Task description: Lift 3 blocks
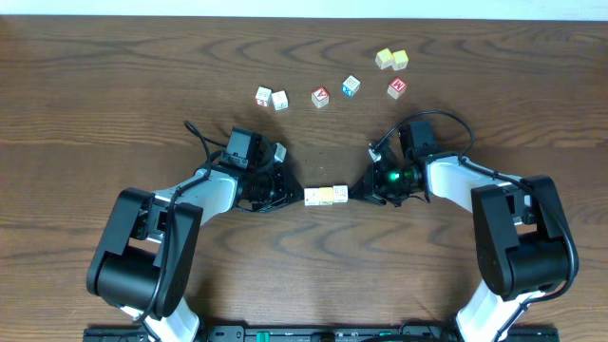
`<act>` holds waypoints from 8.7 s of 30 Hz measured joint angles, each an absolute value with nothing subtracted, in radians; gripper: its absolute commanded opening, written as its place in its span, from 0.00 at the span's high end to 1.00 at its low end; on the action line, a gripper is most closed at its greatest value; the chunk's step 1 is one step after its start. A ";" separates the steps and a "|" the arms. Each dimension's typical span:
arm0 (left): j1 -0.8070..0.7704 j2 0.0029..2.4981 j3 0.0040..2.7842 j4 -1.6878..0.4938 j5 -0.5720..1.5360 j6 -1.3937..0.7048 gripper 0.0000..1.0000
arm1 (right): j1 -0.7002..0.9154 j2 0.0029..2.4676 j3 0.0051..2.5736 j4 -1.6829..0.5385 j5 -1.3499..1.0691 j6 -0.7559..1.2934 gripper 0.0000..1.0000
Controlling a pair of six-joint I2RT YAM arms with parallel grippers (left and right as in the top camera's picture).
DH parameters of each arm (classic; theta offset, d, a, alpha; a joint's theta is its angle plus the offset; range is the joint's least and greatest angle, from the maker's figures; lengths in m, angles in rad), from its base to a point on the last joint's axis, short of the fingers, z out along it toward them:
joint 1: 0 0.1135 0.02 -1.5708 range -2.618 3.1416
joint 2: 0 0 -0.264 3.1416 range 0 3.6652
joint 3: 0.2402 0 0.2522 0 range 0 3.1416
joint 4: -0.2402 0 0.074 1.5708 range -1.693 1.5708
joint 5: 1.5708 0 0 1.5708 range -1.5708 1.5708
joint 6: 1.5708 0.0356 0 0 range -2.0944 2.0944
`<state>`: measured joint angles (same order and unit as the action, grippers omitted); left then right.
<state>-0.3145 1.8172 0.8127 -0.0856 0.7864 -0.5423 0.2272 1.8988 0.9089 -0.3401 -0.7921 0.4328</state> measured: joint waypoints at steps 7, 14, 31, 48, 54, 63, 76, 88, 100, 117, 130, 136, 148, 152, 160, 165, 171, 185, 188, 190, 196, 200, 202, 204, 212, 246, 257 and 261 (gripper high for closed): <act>-0.315 1.817 0.813 -0.086 0.786 -0.542 0.93 | 0.230 1.897 0.909 -0.341 -0.787 0.433 0.99; -0.316 1.814 0.813 -0.094 0.783 -0.542 0.93 | 0.246 1.895 0.937 -0.384 -0.754 0.433 0.99; -0.332 1.710 0.805 -0.168 0.711 -0.527 0.93 | 0.303 1.895 0.990 -0.457 -0.671 0.432 0.99; -0.344 1.710 0.805 -0.177 0.719 -0.523 0.93 | 0.307 1.853 0.999 -0.517 -0.630 0.417 0.99; -0.344 1.710 0.805 -0.188 0.719 -0.523 0.93 | 0.317 1.851 0.999 -0.527 -0.621 0.416 0.99; -0.344 1.683 0.805 -0.198 0.719 -0.523 0.93 | 0.321 1.833 0.999 -0.534 -0.613 0.416 0.99; -0.344 1.668 0.805 -0.201 0.719 -0.527 0.93 | 0.328 1.798 0.999 -0.556 -0.597 0.417 0.99; -0.344 1.623 0.805 -0.201 0.719 -0.527 0.93 | 0.332 1.779 0.999 -0.559 -0.589 0.417 0.99; -0.344 1.582 0.805 -0.215 0.719 -0.528 0.93 | 0.332 1.717 0.999 -0.574 -0.575 0.418 0.99; -0.344 1.581 0.780 -0.239 0.671 -0.554 0.93 | 0.383 1.612 1.004 -0.585 -0.570 0.431 0.99; -0.344 1.549 0.773 -0.257 0.656 -0.554 0.93 | 0.416 1.612 1.007 -0.613 -0.504 0.445 0.99; -0.344 1.514 0.773 -0.258 0.656 -0.554 0.93 | 0.416 1.612 1.007 -0.613 -0.486 0.445 0.99; -0.344 1.475 0.773 -0.252 0.684 -0.554 0.93 | 0.416 1.613 1.007 -0.616 -0.453 0.448 0.99; -0.344 1.475 0.773 -0.252 0.685 -0.554 0.93 | 0.416 1.613 1.007 -0.609 -0.451 0.448 0.99; -0.344 1.475 0.773 -0.252 0.685 -0.554 0.93 | 0.416 1.613 1.007 -0.602 -0.450 0.456 0.99; -0.344 1.475 0.773 -0.252 0.685 -0.554 0.93 | 0.416 1.613 1.007 -0.601 -0.450 0.456 0.99; -0.344 1.475 0.773 -0.252 0.685 -0.554 0.93 | 0.416 1.613 1.007 -0.594 -0.448 0.463 0.99; -0.344 1.475 0.773 -0.252 0.684 -0.554 0.93 | 0.416 1.613 1.007 -0.593 -0.448 0.464 0.99; -0.344 1.475 0.773 -0.252 0.684 -0.554 0.93 | 0.416 1.613 1.007 -0.593 -0.448 0.464 0.99; -0.344 1.475 0.773 -0.252 0.684 -0.554 0.93 | 0.416 1.613 1.007 -0.593 -0.448 0.464 0.99; -0.344 1.475 0.773 -0.252 0.683 -0.554 0.93 | 0.416 1.613 1.007 -0.593 -0.448 0.464 0.99; -0.344 1.475 0.773 -0.252 0.682 -0.554 0.93 | 0.416 1.613 1.007 -0.593 -0.448 0.464 0.99; -0.344 1.475 0.773 -0.252 0.682 -0.554 0.93 | 0.416 1.613 1.007 -0.593 -0.448 0.465 0.99; -0.344 1.475 0.773 -0.252 0.682 -0.554 0.93 | 0.416 1.613 1.007 -0.593 -0.448 0.465 0.99; -0.344 1.475 0.773 -0.252 0.682 -0.557 0.93 | 0.416 1.613 1.007 -0.593 -0.448 0.467 0.99; -0.344 1.475 0.773 -0.252 0.679 -0.574 0.93 | 0.416 1.613 1.007 -0.591 -0.448 0.467 0.99; -0.344 1.475 0.773 -0.251 0.677 -0.577 0.93 | 0.416 1.613 1.007 -0.590 -0.448 0.467 0.99; -0.344 1.475 0.773 -0.251 0.677 -0.577 0.93 | 0.416 1.613 1.007 -0.590 -0.448 0.467 0.99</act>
<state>-0.3443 1.4750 0.7727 -0.2512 0.6773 -0.5766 0.4156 1.6127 1.0069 -0.5903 -0.4480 0.4671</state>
